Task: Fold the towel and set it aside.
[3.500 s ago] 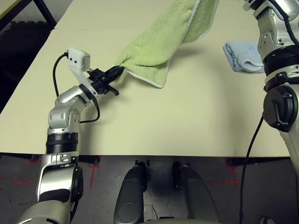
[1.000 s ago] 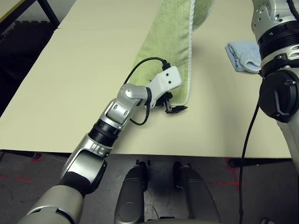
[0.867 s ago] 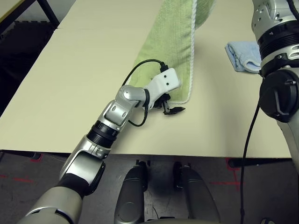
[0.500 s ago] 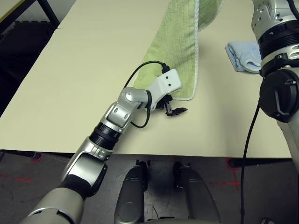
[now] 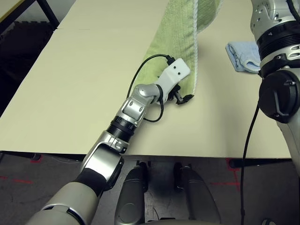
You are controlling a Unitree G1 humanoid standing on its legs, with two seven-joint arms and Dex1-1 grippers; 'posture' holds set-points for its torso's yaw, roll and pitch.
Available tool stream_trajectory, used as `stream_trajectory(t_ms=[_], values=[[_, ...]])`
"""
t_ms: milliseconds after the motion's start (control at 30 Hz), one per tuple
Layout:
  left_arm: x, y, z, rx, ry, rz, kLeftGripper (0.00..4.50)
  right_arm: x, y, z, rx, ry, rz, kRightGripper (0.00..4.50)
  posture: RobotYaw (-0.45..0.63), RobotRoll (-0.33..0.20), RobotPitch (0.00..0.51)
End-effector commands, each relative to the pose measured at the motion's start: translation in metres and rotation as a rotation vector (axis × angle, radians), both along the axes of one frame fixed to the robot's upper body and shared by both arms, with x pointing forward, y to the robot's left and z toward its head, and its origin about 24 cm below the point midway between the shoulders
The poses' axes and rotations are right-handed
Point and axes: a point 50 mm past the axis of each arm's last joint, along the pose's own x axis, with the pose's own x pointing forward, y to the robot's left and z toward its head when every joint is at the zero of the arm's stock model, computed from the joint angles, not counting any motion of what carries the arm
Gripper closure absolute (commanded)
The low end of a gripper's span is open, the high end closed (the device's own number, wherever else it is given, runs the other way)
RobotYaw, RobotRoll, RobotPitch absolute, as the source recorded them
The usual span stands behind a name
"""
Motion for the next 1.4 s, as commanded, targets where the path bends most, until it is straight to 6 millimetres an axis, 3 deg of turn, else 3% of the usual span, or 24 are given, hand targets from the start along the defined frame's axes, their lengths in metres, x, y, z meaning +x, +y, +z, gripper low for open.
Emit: stream_trajectory(t_ms=[33,333,533,933,1200,1300,1400], values=[[-0.008,-0.007,-0.004,0.024,0.022,-0.053,0.01,-0.002,-0.001,0.003,0.004,-0.015,0.01,4.5,0.09,0.0,0.247],[-0.027,-0.012,0.01,0.009,0.019,-0.134,0.01,-0.002,0.001,0.002,0.002,-0.009,0.016,4.5,0.1,0.0,0.246],[-0.038,-0.02,0.005,0.001,0.083,-0.19,0.01,-0.002,0.004,0.002,0.001,-0.009,0.022,4.5,0.1,0.0,0.246],[-0.021,-0.023,-0.019,0.052,0.131,-0.109,0.09,-0.002,0.003,0.002,-0.005,-0.01,0.022,4.5,0.09,0.0,0.245],[-0.012,-0.017,-0.023,0.063,0.129,-0.068,0.09,-0.002,0.003,0.001,-0.006,-0.008,0.021,4.5,0.09,0.0,0.243],[-0.008,-0.012,-0.021,0.056,0.127,-0.051,0.69,-0.001,0.003,0.001,-0.006,-0.007,0.023,4.5,0.09,0.0,0.242],[-0.006,-0.009,-0.02,0.048,0.134,-0.039,1.79,-0.001,0.003,0.001,-0.005,-0.006,0.023,4.5,0.1,0.0,0.241]])
